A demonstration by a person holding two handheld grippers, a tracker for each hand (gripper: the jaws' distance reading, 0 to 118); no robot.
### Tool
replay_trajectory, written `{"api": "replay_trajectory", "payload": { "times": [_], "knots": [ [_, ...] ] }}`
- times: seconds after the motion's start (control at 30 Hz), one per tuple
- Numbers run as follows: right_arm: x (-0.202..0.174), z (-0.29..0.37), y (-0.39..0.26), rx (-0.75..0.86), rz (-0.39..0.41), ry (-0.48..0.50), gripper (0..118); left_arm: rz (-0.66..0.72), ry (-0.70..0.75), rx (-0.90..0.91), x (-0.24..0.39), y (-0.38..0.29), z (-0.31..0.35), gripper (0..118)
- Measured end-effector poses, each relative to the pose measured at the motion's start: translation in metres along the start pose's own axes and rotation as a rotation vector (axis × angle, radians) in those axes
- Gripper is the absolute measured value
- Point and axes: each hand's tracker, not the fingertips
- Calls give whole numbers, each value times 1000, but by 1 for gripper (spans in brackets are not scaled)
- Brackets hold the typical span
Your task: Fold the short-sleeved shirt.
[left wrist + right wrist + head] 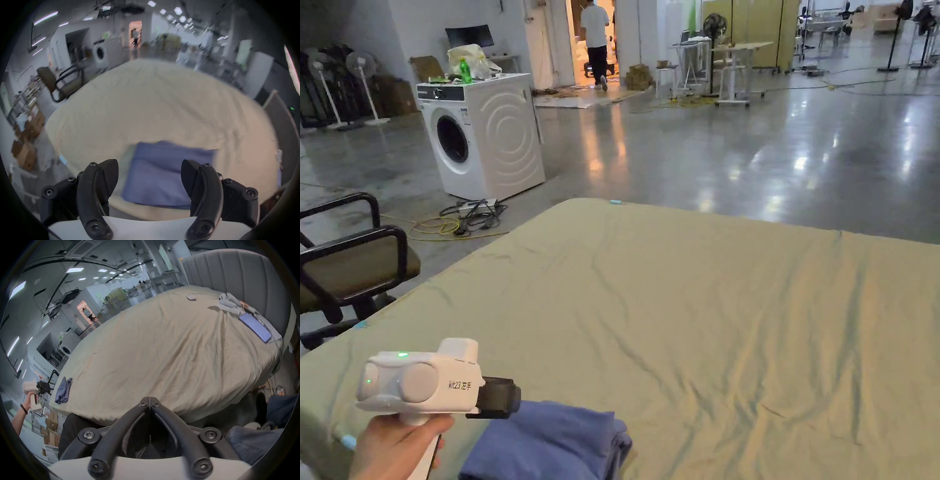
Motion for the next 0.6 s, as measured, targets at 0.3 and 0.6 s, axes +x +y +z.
{"api": "replay_trajectory", "payload": {
  "times": [0.3, 0.6],
  "knots": [
    [-80, 38, 40, 277, 285, 80, 0, -143, -432, 417, 141, -44, 180, 81],
    [-128, 88, 53, 542, 400, 113, 0, -291, -449, 586, 235, -110, 214, 74]
  ]
}}
